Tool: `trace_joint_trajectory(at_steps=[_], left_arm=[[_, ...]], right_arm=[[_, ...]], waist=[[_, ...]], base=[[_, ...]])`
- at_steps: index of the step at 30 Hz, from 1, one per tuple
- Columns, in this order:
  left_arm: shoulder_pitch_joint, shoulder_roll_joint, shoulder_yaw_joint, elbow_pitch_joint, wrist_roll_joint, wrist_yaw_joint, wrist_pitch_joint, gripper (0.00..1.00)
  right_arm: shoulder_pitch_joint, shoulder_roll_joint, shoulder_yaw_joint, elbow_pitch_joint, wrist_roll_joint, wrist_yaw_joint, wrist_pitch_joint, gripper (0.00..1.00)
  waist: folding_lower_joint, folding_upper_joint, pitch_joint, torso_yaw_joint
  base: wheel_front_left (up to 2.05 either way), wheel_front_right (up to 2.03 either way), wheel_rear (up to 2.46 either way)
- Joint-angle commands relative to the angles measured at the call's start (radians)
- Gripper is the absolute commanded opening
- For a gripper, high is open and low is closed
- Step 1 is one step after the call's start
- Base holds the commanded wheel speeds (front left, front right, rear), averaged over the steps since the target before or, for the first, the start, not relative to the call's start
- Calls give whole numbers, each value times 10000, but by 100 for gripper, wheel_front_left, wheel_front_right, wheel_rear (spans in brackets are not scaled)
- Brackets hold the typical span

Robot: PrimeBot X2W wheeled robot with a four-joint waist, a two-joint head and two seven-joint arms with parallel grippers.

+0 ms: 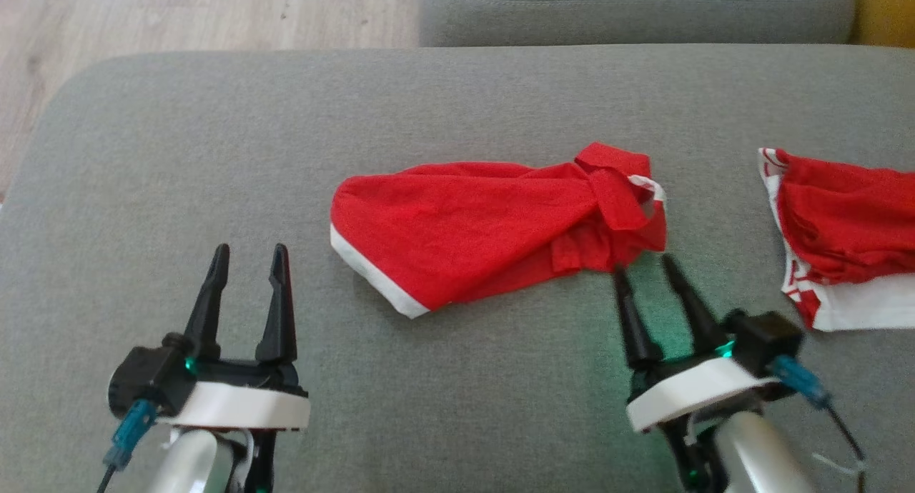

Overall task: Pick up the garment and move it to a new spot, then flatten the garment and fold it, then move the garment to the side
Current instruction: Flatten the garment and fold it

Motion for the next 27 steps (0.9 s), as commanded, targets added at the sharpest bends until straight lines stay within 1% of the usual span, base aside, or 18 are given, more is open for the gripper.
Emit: trace_joint_trajectory(at_steps=[1, 2, 3, 8, 10, 13, 19, 20, 21, 22, 27], left_arm=[[-432, 40, 413, -172, 116, -97, -94, 100], [-456, -31, 426, -96, 175, -171, -94, 100], [-456, -31, 426, -96, 175, -171, -94, 100], [-588, -198, 486, 50, 312, -330, -94, 100], [-623, -271, 489, 108, 376, -390, -95, 100], [-658, -364, 517, 175, 456, -458, -95, 100], [-777, -506, 598, 301, 574, -571, -95, 100], [-791, -526, 618, 323, 591, -583, -95, 100], [-804, -548, 640, 340, 609, -592, -95, 100], [-811, -570, 663, 354, 628, -597, -95, 100], [-745, -651, 861, 404, 680, -609, -95, 100]], right_arm=[[-464, -29, 576, 81, 157, -9, 270, 100], [-652, -29, 885, 479, 368, -9, 558, 100], [-652, -29, 885, 479, 368, -9, 558, 100], [-1290, -29, 1155, 1690, 840, -9, 949, 100], [-1575, -29, 1149, 2223, 942, -9, 956, 100], [-2020, -29, 1158, 2975, 767, -9, 838, 100], [-2812, -29, 1352, 4165, 947, -9, 677, 100], [-2914, -29, 1419, 4322, 1020, -9, 662, 87], [-3006, -29, 1488, 4459, 1105, -9, 635, 7], [-3093, -29, 1582, 4565, 1177, -9, 586, 0], [-3385, -29, 2050, 4664, 1657, -9, 223, 0]], waist=[[0, -1, 66, 179], [0, -1, 118, 307], [0, -1, 118, 307], [0, -1, 301, 683], [0, -1, 361, 826], [0, -1, 462, 1008], [0, -1, 648, 1243], [0, -1, 660, 1257], [0, -1, 669, 1263], [0, -1, 672, 1258], [0, -1, 554, 1049]], base=[[0, 0, 0], [0, 0, 0], [0, 0, 0], [0, 0, 0], [0, 0, 0], [0, 0, 0], [0, 0, 0], [0, 0, 0], [0, 0, 0], [0, 0, 0], [0, 0, 0]])
